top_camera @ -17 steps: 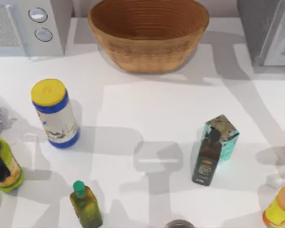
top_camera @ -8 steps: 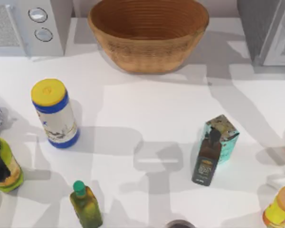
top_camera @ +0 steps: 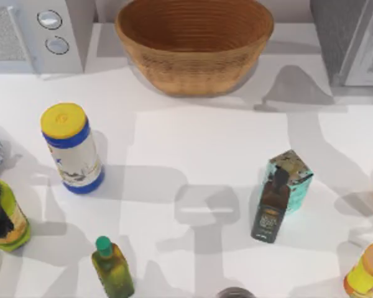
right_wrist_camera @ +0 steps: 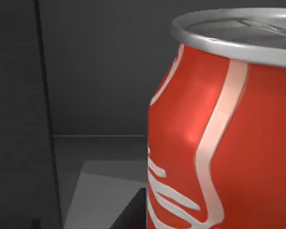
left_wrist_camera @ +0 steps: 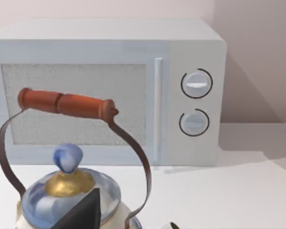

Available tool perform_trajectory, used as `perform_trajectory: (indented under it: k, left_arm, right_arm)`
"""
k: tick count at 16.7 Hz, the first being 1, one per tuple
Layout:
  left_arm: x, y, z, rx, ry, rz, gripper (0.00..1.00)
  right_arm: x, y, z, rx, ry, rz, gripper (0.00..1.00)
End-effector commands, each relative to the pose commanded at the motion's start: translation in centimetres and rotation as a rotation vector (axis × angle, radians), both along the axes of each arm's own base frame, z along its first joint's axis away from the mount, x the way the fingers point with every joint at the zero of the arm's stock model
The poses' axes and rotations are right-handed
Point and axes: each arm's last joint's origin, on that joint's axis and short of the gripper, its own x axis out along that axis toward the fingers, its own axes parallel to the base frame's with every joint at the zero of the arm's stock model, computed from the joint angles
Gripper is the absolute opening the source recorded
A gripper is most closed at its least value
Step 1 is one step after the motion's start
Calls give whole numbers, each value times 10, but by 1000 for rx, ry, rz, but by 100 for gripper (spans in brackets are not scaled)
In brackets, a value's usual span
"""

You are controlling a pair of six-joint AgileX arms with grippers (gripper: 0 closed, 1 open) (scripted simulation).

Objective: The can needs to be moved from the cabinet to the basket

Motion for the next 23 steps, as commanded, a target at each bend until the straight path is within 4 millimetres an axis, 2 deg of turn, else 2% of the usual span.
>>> perform_trajectory:
  k: [3, 7, 10, 12, 16, 18, 23]
  left_arm:
    - [0, 0, 0, 0, 0, 0, 100]
    - [0, 0, 0, 0, 0, 0, 100]
    - [0, 0, 0, 0, 0, 0, 100]
    - [0, 0, 0, 0, 0, 0, 100]
    - [0, 0, 0, 0, 0, 0, 100]
    - [0, 0, 0, 0, 0, 0, 100]
    - [0, 0, 0, 0, 0, 0, 100]
  right_arm:
    - [2, 0, -3, -4, 5, -3, 0]
    - [-1, -16, -14, -1, 1, -4, 0]
    - [-5, -34, -36, -4, 3, -6, 0]
    - [-9, -47, -58, -8, 8, -7, 0]
    - [-23, -76, -117, -5, 6, -7, 0]
    - [-31, -89, -155, -4, 4, -5, 0]
    - [-39, -110, -282, -11, 53, 0, 0]
